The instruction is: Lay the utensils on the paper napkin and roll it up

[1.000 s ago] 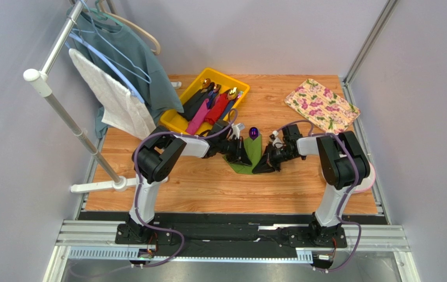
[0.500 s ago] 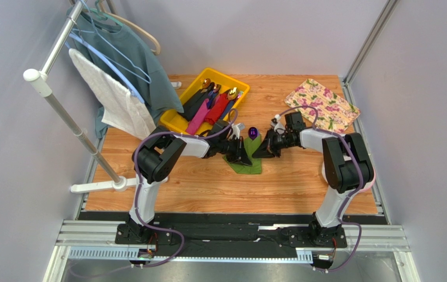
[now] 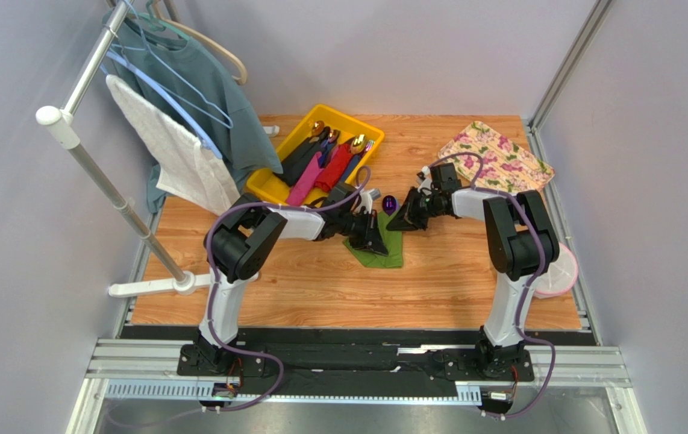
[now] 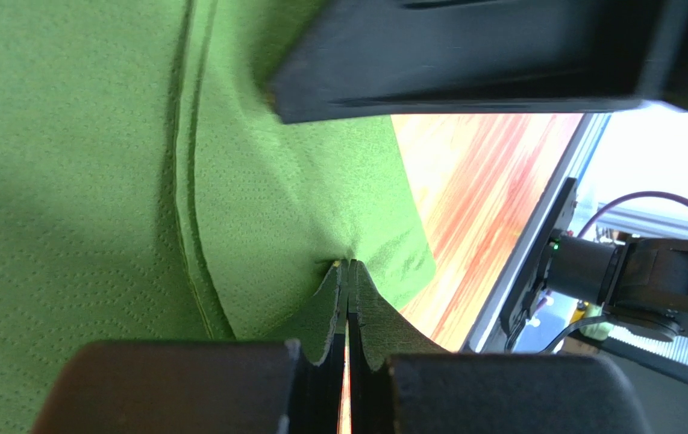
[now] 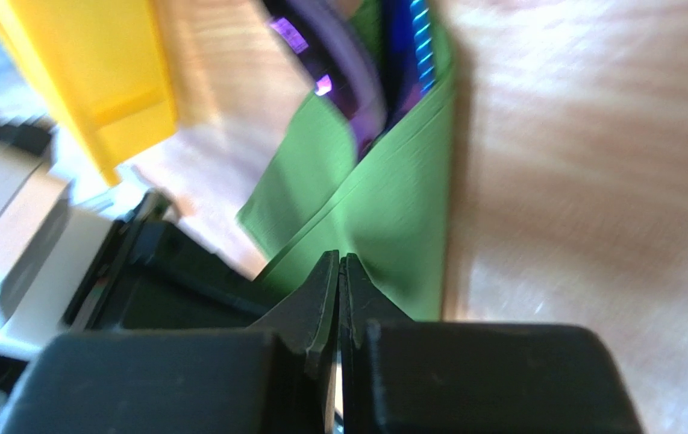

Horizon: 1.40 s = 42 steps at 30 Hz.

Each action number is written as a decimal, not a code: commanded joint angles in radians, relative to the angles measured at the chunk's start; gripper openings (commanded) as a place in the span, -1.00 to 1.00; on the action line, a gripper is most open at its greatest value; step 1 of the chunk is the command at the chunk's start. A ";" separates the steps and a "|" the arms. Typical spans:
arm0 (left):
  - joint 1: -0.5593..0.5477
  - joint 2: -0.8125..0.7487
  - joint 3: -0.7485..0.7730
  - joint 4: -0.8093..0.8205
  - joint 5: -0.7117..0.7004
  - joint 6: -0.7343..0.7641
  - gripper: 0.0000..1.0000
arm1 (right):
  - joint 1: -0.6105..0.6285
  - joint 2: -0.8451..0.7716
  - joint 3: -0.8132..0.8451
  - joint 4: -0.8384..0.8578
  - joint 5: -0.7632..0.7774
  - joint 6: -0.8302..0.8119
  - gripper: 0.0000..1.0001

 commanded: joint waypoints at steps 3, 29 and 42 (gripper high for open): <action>0.001 0.050 0.026 -0.132 -0.080 0.107 -1.00 | 0.013 0.030 0.020 -0.002 0.157 -0.020 -0.95; 0.160 -0.326 -0.198 -0.180 -0.211 0.057 0.51 | 0.051 0.063 -0.012 -0.062 0.199 -0.138 -1.00; 0.088 -0.236 -0.106 -0.301 -0.410 0.028 0.50 | 0.060 0.051 -0.021 -0.102 0.208 -0.187 -1.00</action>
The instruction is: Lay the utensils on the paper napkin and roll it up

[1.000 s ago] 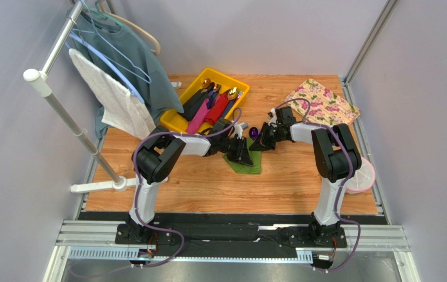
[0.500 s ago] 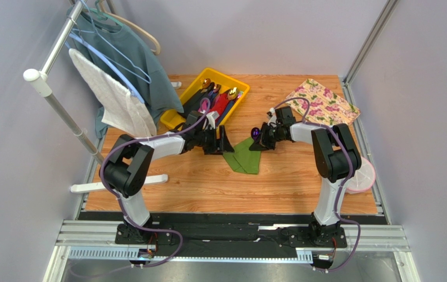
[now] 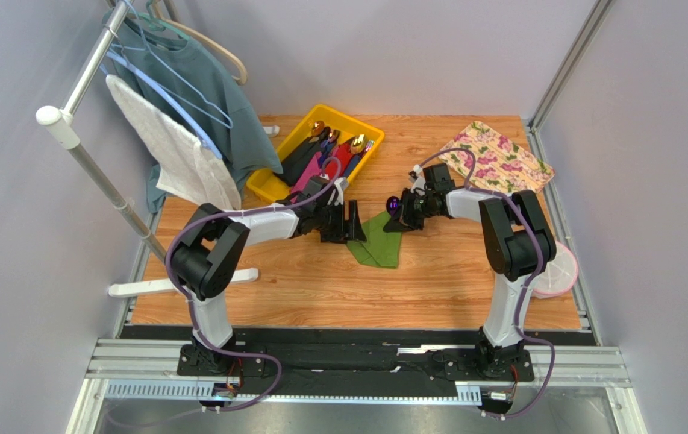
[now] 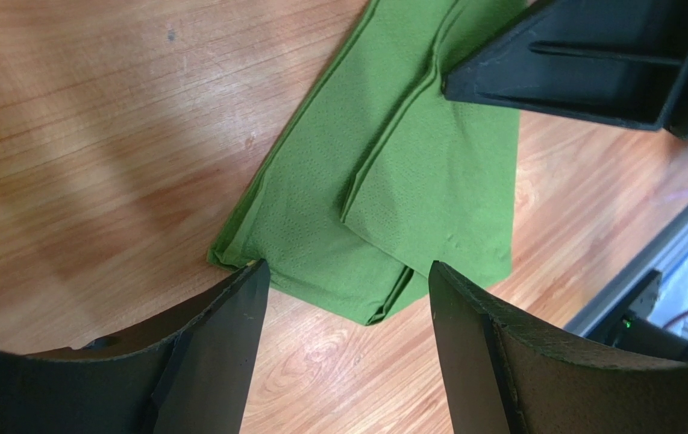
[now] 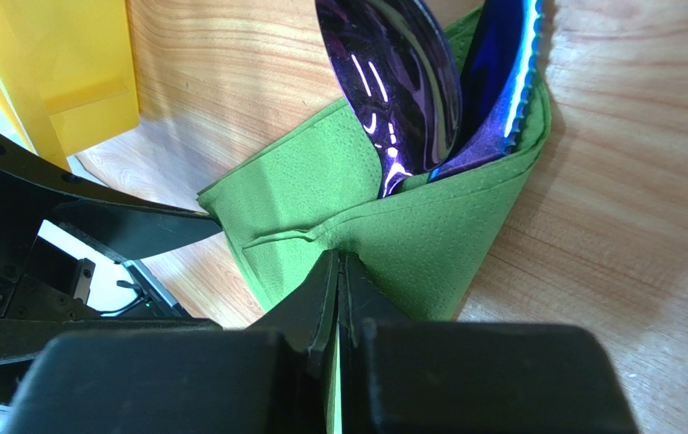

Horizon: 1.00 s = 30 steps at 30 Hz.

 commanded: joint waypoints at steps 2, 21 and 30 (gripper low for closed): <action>-0.017 0.008 0.036 -0.137 -0.152 -0.017 0.50 | 0.017 0.029 -0.031 -0.111 0.140 -0.095 -1.00; -0.068 0.048 0.051 -0.043 -0.256 0.042 0.50 | 0.019 0.020 -0.034 -0.125 0.149 -0.106 -1.00; -0.060 0.123 0.054 0.118 -0.016 -0.092 0.36 | 0.019 0.026 -0.019 -0.138 0.146 -0.094 -1.00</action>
